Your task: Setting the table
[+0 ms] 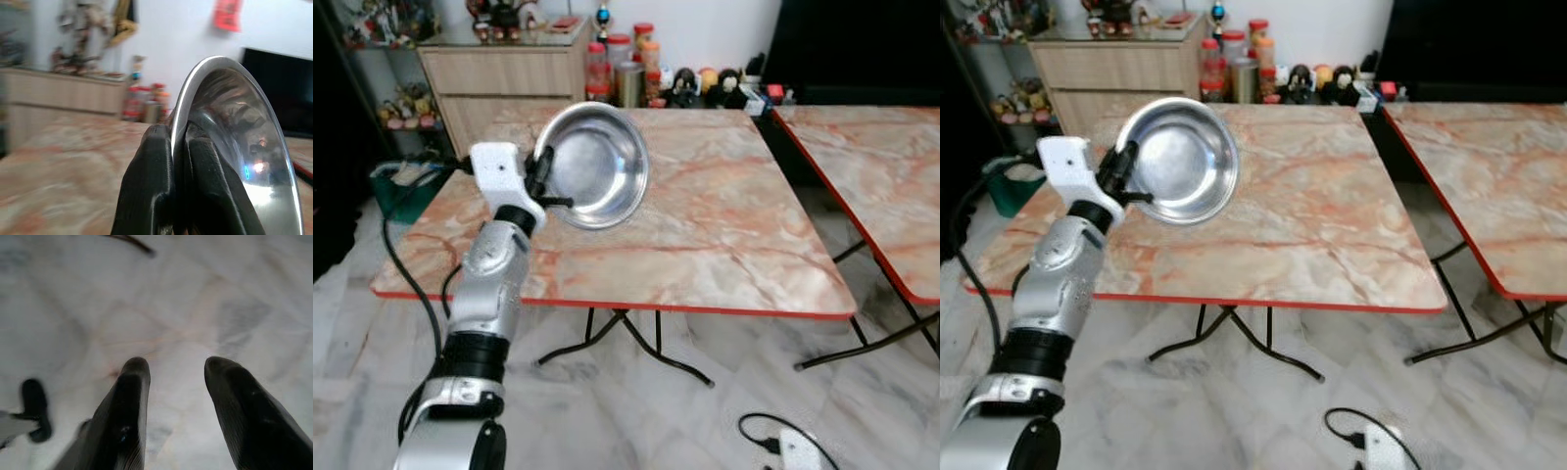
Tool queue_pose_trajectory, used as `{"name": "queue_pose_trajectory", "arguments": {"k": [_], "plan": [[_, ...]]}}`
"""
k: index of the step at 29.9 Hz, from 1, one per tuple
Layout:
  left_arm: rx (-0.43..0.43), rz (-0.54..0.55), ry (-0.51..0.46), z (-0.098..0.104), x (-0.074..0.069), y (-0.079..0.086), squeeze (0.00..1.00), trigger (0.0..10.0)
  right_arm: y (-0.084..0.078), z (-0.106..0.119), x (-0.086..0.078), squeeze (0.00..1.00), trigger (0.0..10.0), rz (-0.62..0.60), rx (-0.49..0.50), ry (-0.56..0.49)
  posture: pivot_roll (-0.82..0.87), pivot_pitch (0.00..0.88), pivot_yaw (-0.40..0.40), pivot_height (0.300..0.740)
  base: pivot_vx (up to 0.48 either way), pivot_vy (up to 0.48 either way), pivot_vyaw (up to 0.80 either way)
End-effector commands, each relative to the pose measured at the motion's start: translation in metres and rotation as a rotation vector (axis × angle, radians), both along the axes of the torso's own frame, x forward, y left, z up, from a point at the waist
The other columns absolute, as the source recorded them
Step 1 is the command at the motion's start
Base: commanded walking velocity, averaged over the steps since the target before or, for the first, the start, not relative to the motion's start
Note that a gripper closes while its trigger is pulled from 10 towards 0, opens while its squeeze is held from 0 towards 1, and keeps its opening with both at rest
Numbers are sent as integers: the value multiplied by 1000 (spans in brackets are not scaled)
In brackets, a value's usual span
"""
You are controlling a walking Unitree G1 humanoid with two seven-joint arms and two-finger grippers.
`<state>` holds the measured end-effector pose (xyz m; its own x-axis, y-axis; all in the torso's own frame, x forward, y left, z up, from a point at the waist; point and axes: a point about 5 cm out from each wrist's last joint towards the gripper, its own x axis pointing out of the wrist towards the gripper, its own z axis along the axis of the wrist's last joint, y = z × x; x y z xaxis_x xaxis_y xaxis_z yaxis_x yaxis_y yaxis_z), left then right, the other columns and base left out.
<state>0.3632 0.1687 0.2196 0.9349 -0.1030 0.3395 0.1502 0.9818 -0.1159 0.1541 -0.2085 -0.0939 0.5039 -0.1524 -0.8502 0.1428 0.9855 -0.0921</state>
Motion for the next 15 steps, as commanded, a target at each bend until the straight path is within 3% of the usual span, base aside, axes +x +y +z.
{"name": "queue_pose_trajectory", "arguments": {"k": [1, 15], "plan": [[-7, -37, -30, 8, 0, -11, 0, 10000, -8, 1, -1, 0, 10000, -8, -18, -1, 55, 0, -19, 740, 292, 0, 0], [-4, -32, -18, 6, -1, -9, 0, 10000, -8, 2, 0, 0, 10000, -2, -18, -2, 61, 0, -25, 740, 292, 0, 0]]}}
